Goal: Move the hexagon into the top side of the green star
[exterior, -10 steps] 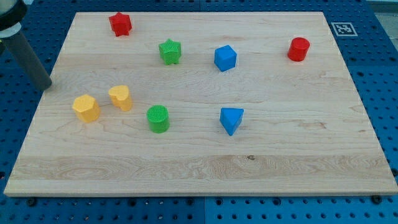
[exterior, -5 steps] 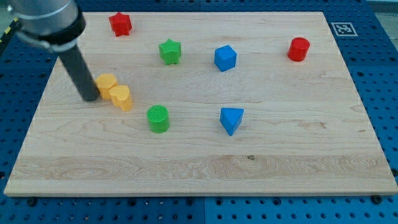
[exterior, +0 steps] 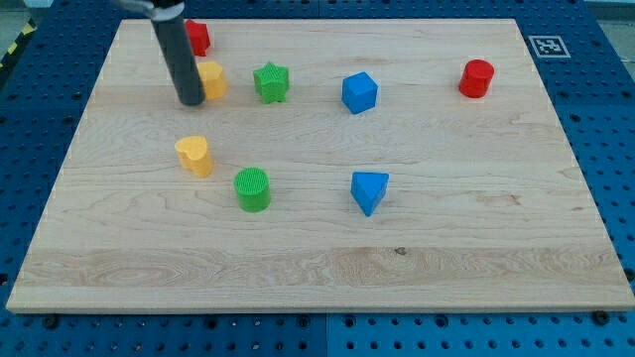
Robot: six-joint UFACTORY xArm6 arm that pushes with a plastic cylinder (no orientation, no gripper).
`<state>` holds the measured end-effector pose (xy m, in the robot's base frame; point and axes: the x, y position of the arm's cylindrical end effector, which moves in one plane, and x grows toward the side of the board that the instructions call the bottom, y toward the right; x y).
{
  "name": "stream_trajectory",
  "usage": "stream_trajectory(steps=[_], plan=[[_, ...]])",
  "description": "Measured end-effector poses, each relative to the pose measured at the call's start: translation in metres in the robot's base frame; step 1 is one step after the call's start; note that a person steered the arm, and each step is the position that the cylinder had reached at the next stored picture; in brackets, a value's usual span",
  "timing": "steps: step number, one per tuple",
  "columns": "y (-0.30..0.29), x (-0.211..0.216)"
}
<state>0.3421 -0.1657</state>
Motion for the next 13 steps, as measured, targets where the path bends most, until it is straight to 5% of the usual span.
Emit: stream_trajectory(steps=[3, 5, 9, 11, 12, 13], plan=[[-0.046, -0.010], [0.040, -0.078], [-0.022, 0.058], [0.064, -0.018], [0.068, -0.014], [0.063, 0.036]])
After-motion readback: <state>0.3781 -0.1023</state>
